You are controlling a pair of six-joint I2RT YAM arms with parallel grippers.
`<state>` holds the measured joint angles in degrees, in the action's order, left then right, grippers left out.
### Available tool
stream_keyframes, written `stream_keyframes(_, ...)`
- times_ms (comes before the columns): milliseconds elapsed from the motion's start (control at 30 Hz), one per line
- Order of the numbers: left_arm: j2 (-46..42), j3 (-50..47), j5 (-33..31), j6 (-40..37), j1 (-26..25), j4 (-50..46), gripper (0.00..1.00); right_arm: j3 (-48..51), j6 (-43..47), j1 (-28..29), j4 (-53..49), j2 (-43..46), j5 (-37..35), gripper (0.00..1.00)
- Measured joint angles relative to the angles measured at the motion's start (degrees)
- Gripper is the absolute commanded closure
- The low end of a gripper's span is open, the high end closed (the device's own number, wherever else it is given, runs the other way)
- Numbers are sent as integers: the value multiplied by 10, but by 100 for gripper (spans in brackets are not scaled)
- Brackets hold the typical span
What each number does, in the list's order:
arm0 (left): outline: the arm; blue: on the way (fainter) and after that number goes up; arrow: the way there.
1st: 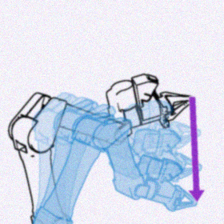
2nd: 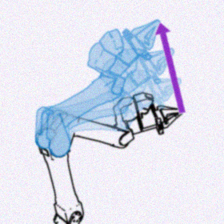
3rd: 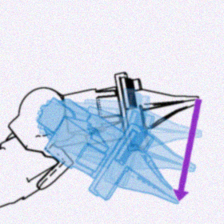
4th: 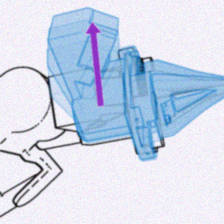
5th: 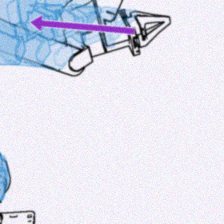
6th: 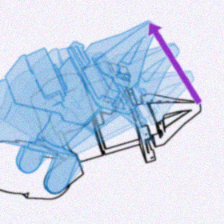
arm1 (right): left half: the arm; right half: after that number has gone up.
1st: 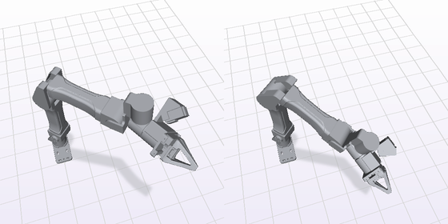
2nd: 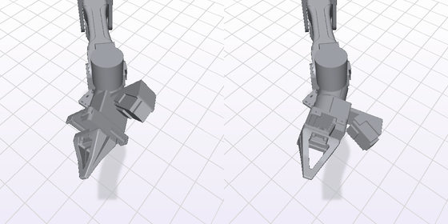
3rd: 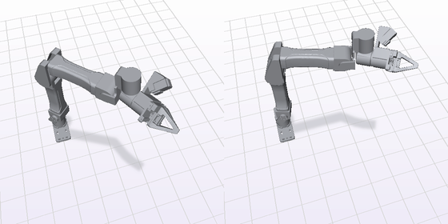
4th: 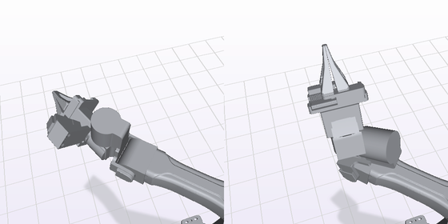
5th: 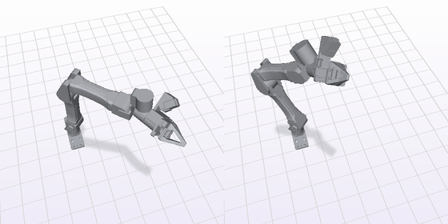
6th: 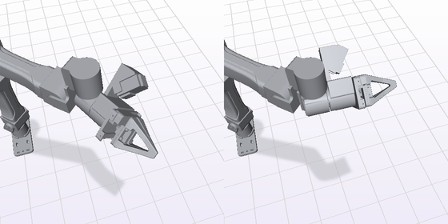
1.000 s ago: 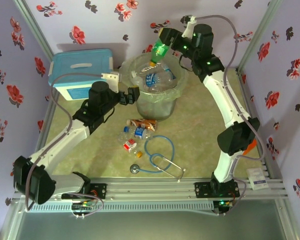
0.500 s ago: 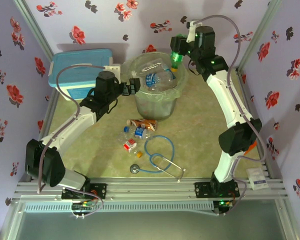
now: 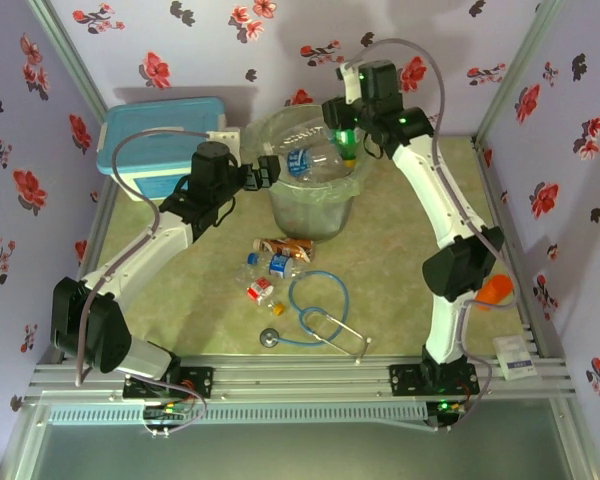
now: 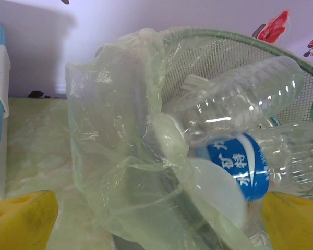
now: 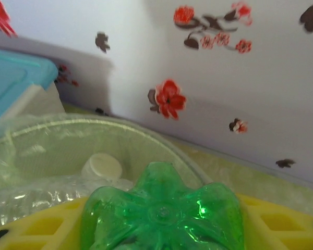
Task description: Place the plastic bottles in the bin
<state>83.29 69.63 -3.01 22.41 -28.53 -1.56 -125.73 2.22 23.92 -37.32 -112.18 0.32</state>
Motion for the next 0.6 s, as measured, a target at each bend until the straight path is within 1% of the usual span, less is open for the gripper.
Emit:
stream_keyframes(300,-3,-12,0,16,1,14,0,16,-12,-3,-23,-22,-1,63)
stream_keyframes(600,-6,-16,0,17,2,16,0,46,-13,3,5,-18,-12,63)
